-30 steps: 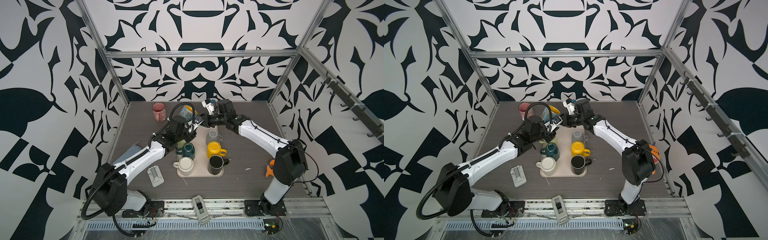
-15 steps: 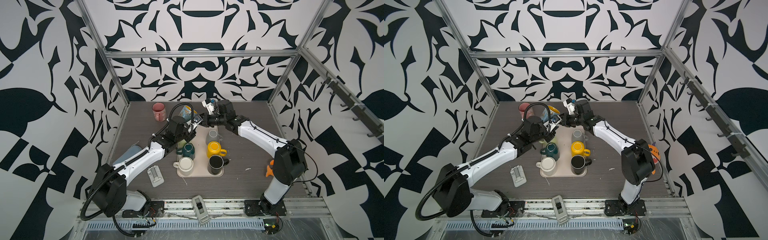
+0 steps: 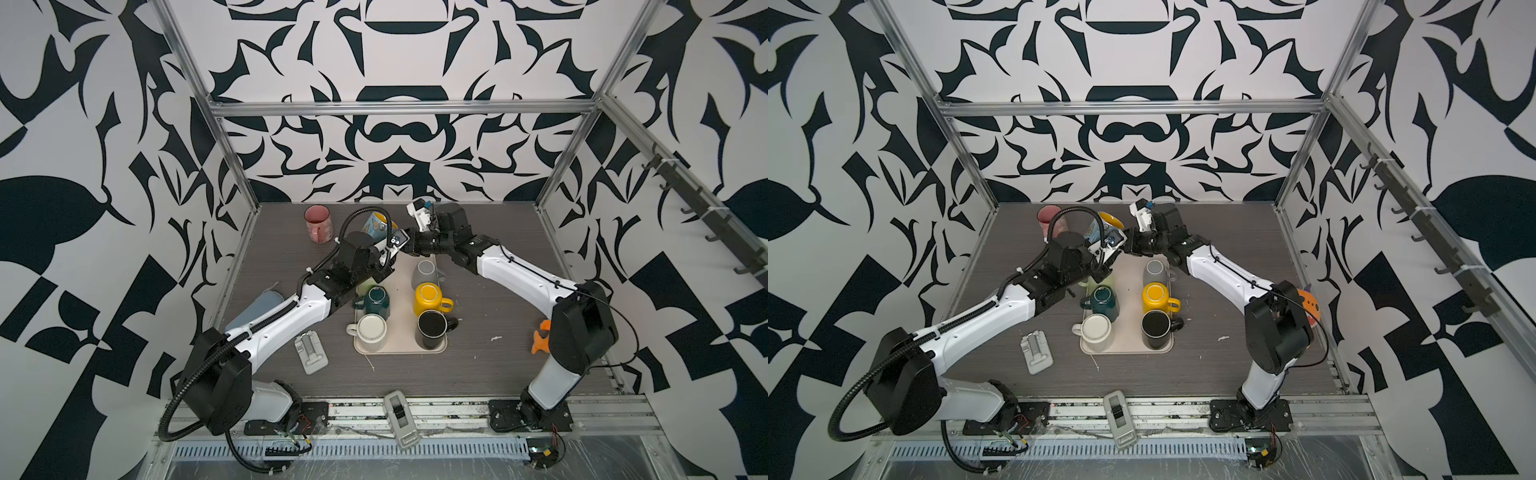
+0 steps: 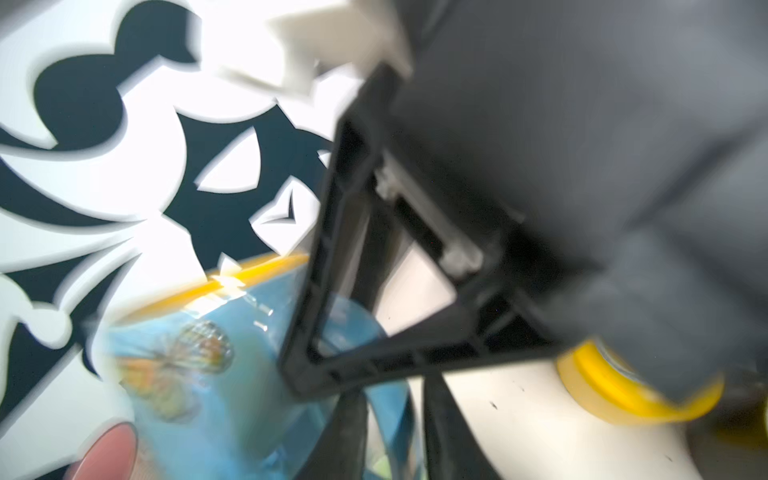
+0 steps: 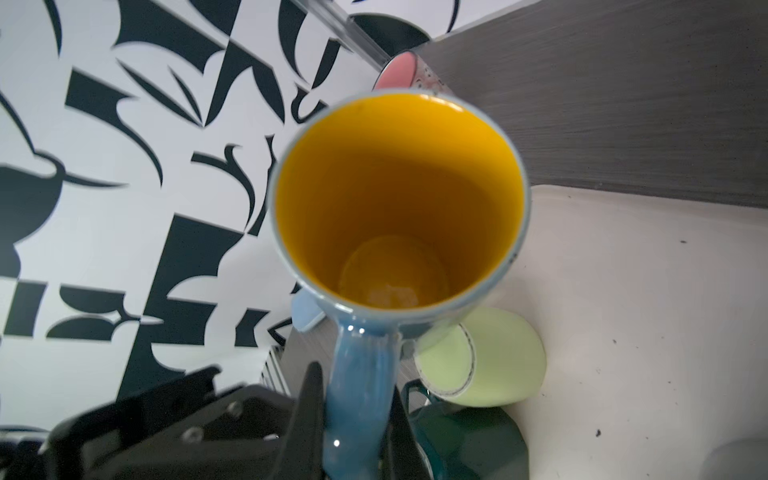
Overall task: Turn the mug right side up
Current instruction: 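Open the left gripper and draw it back while the right gripper holds the mug, then lower the blue mug upright onto the table beside the pink mug with the right gripper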
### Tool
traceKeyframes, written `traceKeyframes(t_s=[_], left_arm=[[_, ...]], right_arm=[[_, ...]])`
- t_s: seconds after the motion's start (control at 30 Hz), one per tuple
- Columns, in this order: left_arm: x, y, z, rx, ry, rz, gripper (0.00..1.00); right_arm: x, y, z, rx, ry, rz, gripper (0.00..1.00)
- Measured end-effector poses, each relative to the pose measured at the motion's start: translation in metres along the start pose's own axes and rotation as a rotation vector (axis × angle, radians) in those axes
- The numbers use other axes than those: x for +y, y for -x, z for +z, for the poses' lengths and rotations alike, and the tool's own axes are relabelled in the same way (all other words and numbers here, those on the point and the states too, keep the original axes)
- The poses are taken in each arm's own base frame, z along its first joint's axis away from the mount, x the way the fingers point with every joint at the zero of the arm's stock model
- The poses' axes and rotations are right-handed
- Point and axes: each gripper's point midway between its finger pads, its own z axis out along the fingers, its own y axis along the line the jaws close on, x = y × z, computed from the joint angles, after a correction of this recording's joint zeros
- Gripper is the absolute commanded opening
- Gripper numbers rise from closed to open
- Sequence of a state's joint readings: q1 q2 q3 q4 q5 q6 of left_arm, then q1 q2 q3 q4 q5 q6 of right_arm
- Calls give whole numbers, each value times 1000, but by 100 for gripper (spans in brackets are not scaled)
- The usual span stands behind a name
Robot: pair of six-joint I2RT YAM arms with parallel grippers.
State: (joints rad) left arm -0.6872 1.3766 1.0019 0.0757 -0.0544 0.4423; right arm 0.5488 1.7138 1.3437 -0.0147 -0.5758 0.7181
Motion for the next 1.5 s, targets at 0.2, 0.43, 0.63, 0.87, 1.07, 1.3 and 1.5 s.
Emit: traceKeyframes(t_s=[0.2, 0.43, 0.63, 0.87, 1.07, 1.3, 1.5], left_arm=[[19, 60, -11, -184, 71, 44, 37], [34, 94, -28, -299, 129, 61, 37], [36, 93, -29, -295, 139, 66, 37], [38, 94, -30, -294, 149, 66, 36], [47, 97, -40, -296, 195, 45, 36], [79, 70, -48, -206, 236, -149, 36], [125, 51, -67, -174, 297, -381, 37]], right_arm=[[-37, -21, 6, 28, -111, 72, 0], [-38, -20, 6, 18, -115, 74, 0], [-41, -15, 4, 5, -128, 71, 0], [-33, 4, -1, -34, -118, 53, 0], [-19, 35, -1, -95, -116, -28, 0], [-30, 70, 32, -125, -154, -144, 0], [-65, 76, 76, -92, -213, -216, 0]])
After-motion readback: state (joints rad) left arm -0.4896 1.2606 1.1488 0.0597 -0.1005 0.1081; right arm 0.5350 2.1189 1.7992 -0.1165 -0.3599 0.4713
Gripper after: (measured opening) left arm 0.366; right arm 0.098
